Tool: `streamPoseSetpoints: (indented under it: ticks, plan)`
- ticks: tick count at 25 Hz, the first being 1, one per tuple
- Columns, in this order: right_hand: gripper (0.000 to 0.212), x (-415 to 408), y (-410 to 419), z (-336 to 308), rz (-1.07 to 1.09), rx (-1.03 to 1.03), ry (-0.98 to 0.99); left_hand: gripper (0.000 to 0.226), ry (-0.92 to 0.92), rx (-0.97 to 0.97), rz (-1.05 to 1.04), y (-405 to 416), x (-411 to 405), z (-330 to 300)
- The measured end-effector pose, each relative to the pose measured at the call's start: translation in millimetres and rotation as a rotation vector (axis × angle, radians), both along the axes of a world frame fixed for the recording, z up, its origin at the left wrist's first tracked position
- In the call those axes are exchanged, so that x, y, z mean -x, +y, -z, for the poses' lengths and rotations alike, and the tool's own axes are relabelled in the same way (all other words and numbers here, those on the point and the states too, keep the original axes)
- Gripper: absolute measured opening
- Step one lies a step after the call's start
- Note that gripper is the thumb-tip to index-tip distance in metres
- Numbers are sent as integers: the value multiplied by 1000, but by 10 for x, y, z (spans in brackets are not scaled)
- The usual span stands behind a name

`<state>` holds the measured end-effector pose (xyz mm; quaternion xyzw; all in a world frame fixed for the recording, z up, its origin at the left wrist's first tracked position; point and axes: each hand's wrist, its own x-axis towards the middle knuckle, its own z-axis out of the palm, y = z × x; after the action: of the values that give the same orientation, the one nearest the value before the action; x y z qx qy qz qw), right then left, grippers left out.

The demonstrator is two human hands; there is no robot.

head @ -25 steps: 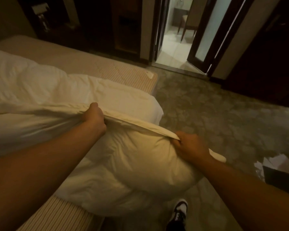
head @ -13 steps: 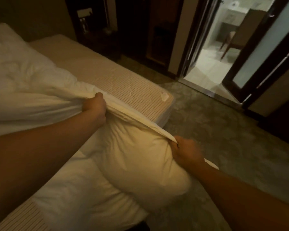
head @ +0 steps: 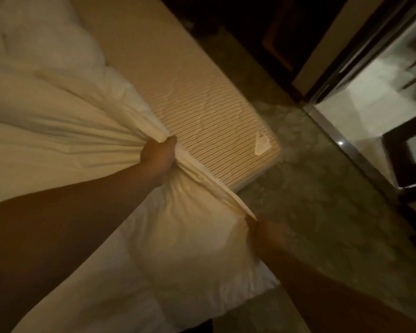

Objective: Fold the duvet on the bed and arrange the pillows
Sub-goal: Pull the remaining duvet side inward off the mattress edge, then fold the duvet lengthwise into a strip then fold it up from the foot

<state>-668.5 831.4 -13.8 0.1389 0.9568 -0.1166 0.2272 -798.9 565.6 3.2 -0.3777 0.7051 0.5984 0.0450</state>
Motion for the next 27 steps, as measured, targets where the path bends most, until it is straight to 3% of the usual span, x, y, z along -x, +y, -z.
streamPoseSetpoints:
  ticks: [3,5,10,14,18,22,27]
  plan:
    - [28,566,148,540,-65,-34,-193,56,-210,-90,152,140,197,560]
    - [30,894,125,736,-191,-16,-353,53,-314,-168,213,196,267,794]
    - [42,1704,-209,637,-332,191,-264,39,-357,-143,239,193,401,861]
    - [49,2411,-422,299,-664,220,-167,61,-461,38,276,325,611,500]
    - [52,3163,-362,-39,-954,254,-100,47,-491,207,270,532,946,-94]
    - [55,3952,-208,-646,-1206,249,41,45,-477,395,76,901,1171,-728]
    - [56,4668,-219,-1234,-1373,271,124,42,-447,483,-97,1255,1429,-1290]
